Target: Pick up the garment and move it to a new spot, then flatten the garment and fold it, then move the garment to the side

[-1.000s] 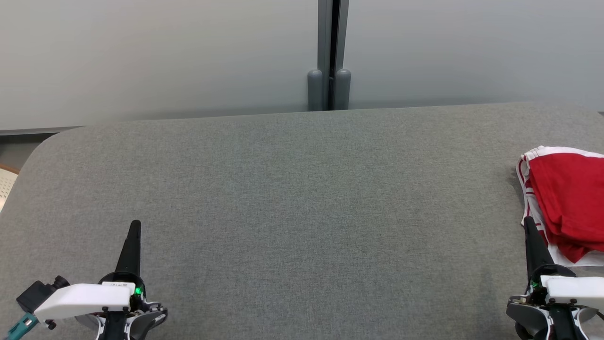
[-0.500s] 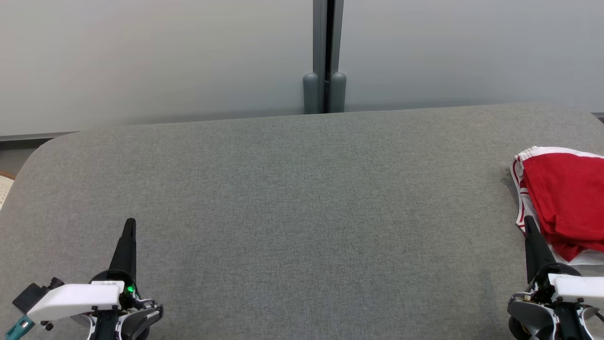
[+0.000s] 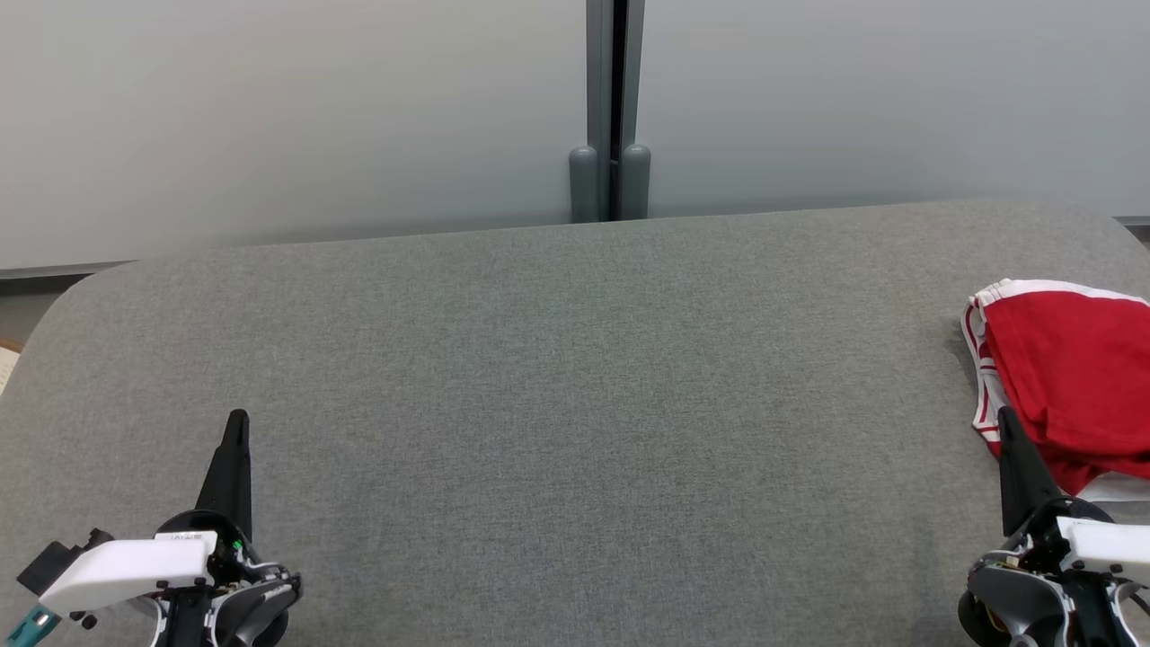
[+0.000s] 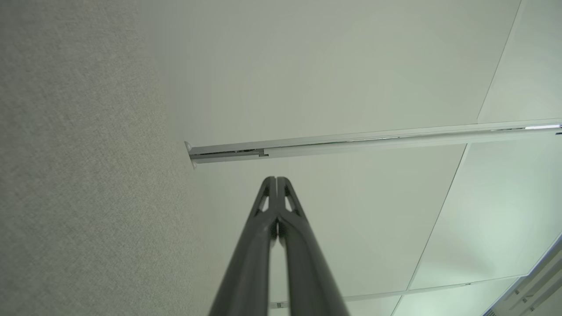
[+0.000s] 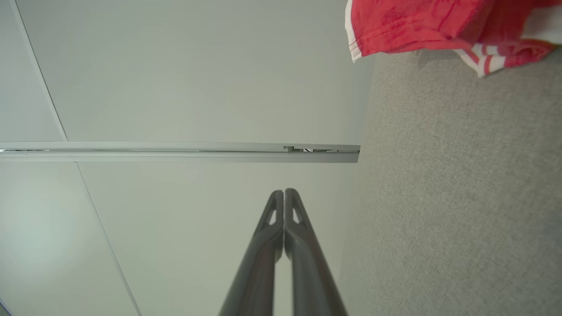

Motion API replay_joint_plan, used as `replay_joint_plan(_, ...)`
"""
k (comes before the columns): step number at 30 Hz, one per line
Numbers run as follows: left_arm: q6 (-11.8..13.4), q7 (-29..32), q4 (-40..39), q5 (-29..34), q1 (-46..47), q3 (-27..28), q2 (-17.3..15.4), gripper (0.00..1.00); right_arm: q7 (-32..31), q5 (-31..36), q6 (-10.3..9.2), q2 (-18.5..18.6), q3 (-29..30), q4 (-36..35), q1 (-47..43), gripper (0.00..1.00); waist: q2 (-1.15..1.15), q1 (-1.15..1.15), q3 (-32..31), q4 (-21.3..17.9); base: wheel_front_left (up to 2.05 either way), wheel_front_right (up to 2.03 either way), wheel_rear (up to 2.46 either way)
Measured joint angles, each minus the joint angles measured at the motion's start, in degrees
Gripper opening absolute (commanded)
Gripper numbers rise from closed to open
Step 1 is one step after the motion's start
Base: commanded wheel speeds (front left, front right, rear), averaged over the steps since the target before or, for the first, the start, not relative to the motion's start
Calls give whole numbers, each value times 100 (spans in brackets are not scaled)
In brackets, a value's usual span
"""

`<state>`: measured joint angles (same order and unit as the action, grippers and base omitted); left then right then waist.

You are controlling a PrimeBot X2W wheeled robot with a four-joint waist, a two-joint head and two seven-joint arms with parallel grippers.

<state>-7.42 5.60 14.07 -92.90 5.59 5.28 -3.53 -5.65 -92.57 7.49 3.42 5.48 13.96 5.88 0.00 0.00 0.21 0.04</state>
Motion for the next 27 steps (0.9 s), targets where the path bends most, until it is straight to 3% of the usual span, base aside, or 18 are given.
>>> replay_joint_plan(27, 0, 37, -2, -22, 19, 42, 22, 0, -34, -49, 0, -16, 40, 4, 2, 0, 0, 0, -3, -5, 0, 0, 0)
